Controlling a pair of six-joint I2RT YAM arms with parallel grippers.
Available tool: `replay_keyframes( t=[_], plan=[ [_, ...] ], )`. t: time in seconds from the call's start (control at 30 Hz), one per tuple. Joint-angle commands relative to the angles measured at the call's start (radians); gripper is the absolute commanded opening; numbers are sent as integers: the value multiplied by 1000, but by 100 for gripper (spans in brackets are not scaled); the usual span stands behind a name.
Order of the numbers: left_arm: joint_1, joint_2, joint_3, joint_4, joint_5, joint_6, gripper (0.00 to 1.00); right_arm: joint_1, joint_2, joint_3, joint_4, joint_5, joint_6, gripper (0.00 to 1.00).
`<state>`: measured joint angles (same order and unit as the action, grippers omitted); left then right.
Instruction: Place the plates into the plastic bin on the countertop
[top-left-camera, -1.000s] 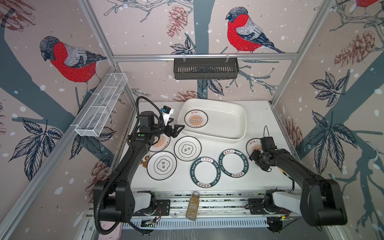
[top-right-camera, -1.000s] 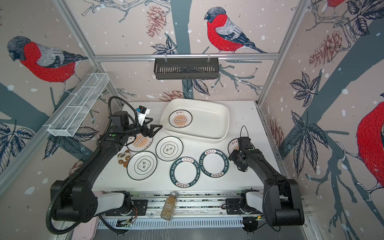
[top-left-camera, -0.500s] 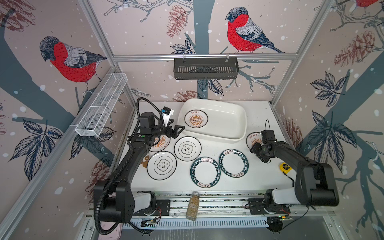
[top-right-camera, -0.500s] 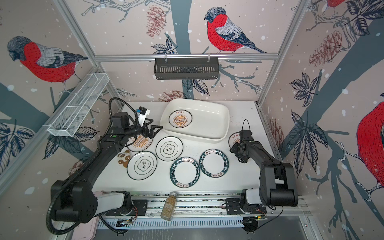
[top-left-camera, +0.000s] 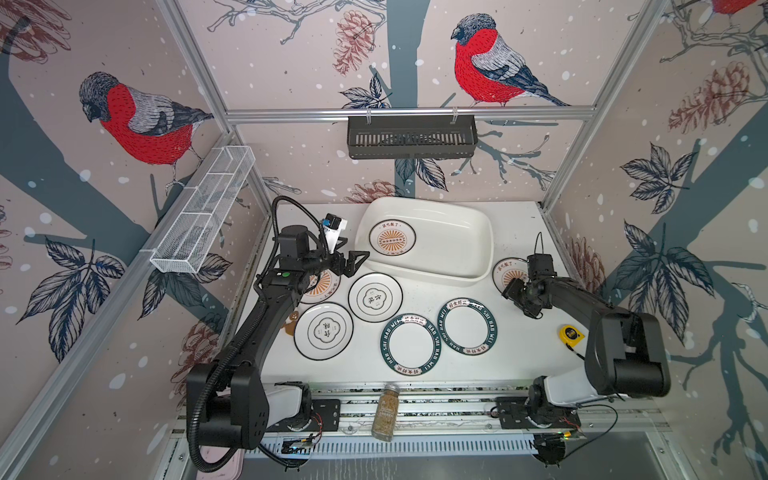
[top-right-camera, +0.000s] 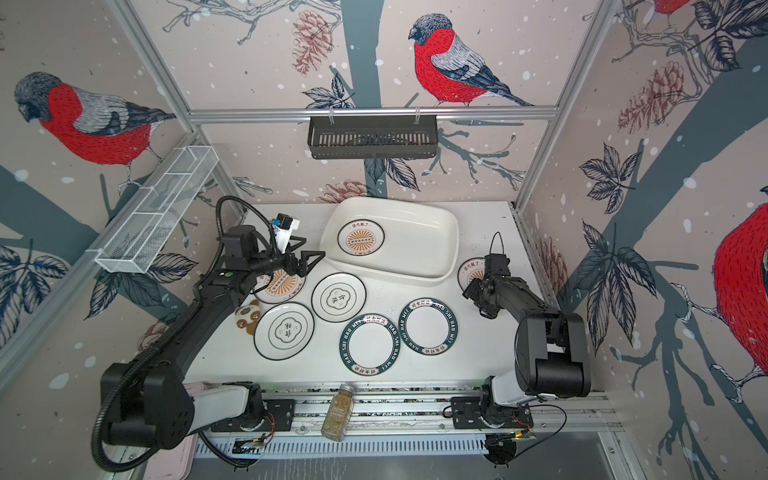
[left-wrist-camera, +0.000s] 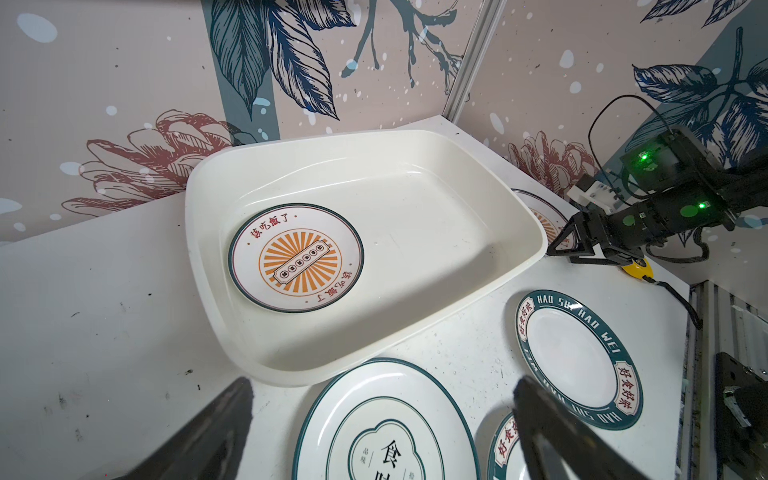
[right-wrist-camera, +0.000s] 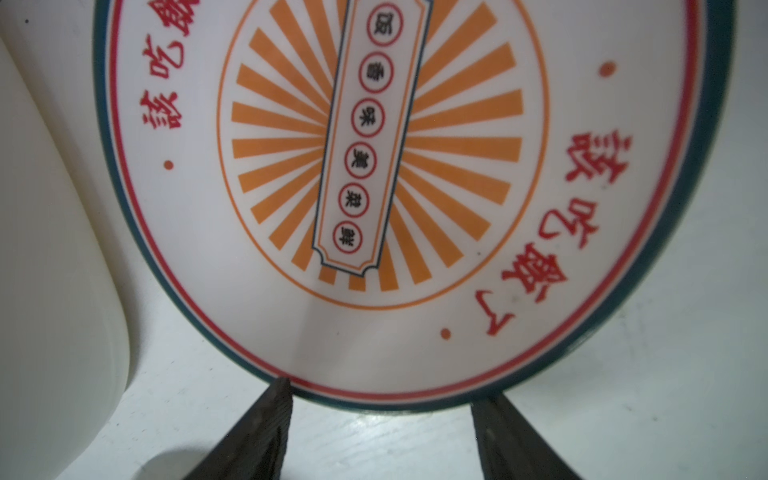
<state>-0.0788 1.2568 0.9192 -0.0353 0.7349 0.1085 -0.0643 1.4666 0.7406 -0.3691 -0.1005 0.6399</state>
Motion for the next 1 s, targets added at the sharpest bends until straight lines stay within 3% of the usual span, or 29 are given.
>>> replay_keyframes(
  t=[0.0,0.37,0.63,0.97],
  plan=[
    [0,-1,3,31,9,9,97,-4,-47,-16,-12,-33,-9,71],
    [0,1,10,20,15,8,97,-47,-202,-30,-48,-77,26,70],
    [1,12,15,19,30,5,97,-219,-291,-109,32,-215,49,67],
    [-1,10,15,26,35,3,97,-430,-280,-240,187,-413,67,59]
  ],
)
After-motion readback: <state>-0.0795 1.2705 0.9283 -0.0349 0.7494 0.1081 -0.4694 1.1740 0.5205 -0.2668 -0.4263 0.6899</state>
